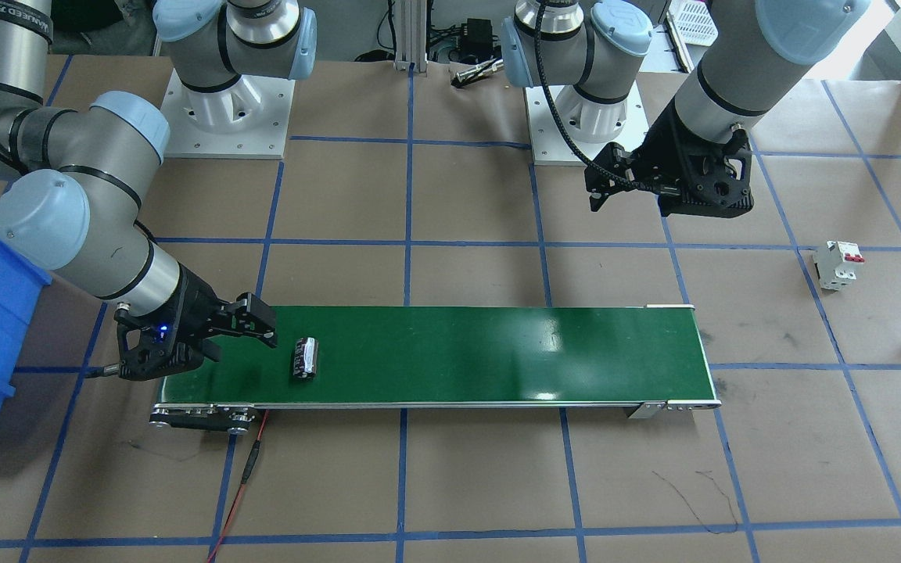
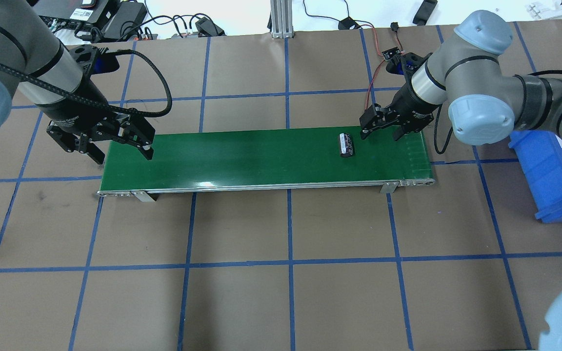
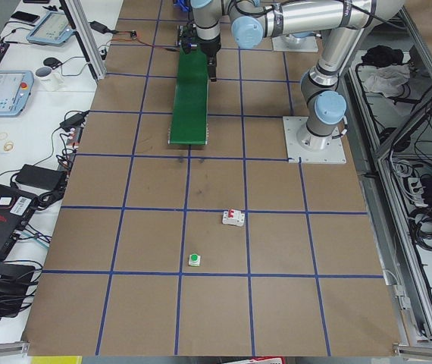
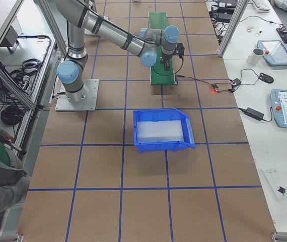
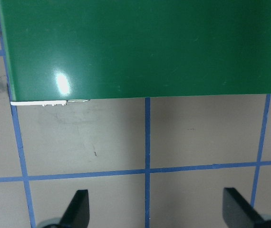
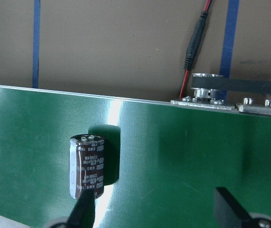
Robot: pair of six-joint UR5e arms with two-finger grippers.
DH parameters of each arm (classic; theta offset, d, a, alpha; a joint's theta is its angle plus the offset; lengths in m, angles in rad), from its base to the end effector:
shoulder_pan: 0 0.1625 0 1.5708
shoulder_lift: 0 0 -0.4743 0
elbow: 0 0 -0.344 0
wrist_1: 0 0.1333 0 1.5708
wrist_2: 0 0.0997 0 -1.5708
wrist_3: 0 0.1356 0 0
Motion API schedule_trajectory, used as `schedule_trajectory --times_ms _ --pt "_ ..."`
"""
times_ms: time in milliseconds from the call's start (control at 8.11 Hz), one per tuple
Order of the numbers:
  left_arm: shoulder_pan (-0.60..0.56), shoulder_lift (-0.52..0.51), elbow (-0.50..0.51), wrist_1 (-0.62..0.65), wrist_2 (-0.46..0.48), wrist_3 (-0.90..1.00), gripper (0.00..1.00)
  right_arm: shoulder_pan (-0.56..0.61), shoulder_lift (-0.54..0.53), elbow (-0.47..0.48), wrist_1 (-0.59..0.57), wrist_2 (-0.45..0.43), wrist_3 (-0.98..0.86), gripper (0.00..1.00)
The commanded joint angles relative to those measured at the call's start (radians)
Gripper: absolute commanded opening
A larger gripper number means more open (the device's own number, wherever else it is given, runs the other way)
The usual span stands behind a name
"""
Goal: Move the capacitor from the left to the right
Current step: 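Lower the right gripper onto the capacitor on the belt and grasp it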
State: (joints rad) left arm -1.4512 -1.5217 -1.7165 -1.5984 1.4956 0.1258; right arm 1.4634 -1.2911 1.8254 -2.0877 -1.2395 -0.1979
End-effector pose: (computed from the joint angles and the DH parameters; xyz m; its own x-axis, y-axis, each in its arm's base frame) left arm -0.0946 -0.4156 0.4565 -0.9960 -0.0036 0.0895 0.0066 0.9935 0.1136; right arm 0.1202 -0.5404 0.3132 -0.9423 -0.0905 -0.3223 -0.0796 0.9957 -0.0469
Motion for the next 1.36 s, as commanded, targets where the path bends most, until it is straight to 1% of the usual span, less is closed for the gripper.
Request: schedule_trajectory --times_ms 0,370,617,740,863,987,1110,1233 --pt "0.0 0.0 0.0 0.0 0.0 0.0 1.0 0.0 0.003 -0.001 0.0 0.0 0.0 0.89" --pt "0.0 0.0 0.0 0.0 0.0 0.0 1.0 0.0 0.007 -0.001 -0.002 -0.002 -0.002 0.89" --pt "0.002 0.0 0.0 0.0 0.0 0.0 1.0 0.0 0.033 -0.001 -0.002 -0.008 -0.002 0.84" --pt "0.002 0.0 0.0 0.0 0.0 0.0 1.0 0.0 0.039 -0.001 -0.003 -0.018 -0.002 0.8" --pt "0.002 0.0 0.0 0.0 0.0 0.0 1.0 0.0 0.041 -0.001 -0.003 -0.023 -0.005 0.68" --pt "0.003 0.0 0.0 0.0 0.0 0.0 1.0 -0.002 0.039 -0.001 -0.002 -0.061 -0.003 0.46" --pt "0.003 0.0 0.0 0.0 0.0 0.0 1.0 -0.005 0.039 -0.003 -0.002 -0.08 -0.003 0.26" --pt "0.003 0.0 0.0 0.0 0.0 0.0 1.0 -0.006 0.039 -0.003 -0.002 -0.081 -0.008 0.12"
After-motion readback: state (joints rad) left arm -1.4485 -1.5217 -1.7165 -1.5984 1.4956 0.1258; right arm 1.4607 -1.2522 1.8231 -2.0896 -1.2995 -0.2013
